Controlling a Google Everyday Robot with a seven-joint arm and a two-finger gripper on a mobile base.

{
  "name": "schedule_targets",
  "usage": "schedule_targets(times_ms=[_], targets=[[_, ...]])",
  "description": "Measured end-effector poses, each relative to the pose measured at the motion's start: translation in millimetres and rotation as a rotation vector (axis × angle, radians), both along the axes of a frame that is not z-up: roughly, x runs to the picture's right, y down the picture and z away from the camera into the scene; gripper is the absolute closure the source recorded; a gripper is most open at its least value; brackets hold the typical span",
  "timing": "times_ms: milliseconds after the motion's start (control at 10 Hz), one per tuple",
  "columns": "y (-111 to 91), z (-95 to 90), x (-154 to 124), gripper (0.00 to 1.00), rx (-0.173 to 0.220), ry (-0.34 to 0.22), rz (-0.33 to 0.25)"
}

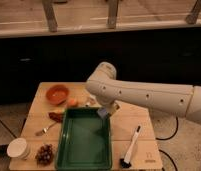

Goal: Place sponge in tray

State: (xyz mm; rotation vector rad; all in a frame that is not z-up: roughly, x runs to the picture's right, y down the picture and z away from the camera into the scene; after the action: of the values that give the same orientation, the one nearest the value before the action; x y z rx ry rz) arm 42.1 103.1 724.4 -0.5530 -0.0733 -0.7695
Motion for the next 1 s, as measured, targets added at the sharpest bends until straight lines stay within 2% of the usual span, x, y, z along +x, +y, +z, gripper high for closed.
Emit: schedule_targets(times_ms=[600, 1000], targets=[[8, -2.9, -27, 0.97, -0.005, -0.061, -0.096], [15, -1.4, -41, 0.97, -0.009, -0.095, -0.140]])
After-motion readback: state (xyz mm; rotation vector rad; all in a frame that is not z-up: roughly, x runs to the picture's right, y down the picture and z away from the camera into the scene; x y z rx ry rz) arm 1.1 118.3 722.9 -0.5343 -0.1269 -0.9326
